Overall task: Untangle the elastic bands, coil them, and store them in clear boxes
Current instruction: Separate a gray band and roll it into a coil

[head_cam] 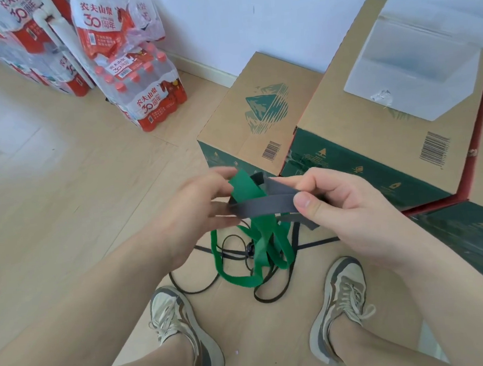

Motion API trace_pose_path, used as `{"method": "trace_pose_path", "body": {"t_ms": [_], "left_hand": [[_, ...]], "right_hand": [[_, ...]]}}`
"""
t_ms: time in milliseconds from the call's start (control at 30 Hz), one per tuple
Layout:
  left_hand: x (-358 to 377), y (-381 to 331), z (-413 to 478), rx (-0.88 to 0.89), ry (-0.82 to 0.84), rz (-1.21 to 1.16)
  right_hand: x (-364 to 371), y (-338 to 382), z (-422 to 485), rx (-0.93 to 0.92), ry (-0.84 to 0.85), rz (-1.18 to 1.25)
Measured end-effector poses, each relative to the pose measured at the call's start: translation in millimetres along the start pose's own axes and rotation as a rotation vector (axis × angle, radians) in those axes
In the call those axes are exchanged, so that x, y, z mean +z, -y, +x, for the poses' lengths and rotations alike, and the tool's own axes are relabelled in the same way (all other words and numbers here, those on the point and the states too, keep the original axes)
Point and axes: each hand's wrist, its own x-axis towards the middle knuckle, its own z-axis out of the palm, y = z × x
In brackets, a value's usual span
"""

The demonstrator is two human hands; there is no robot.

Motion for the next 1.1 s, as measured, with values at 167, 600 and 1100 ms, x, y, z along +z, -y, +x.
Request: {"method": "trace_pose_path", "body": {"t_ms": [167,600,1100], "left_hand": [[-16.9,2.0,6.2,0.219,-0.292,0.029],[-12.3,12.0,-12.1,0.632,0.044,0.714],[-24.5,-1.1,-18.6,0.647,-0.033,0.754]], "right_hand": [[-0.9,-2.8,1.8,0.009,-0.03,-0.161],[2.7,4.8,2.9,-0.028,0.047,0.091],[-9.2,-18.0,11.2,0.28,-0.123,-0.294]]}}
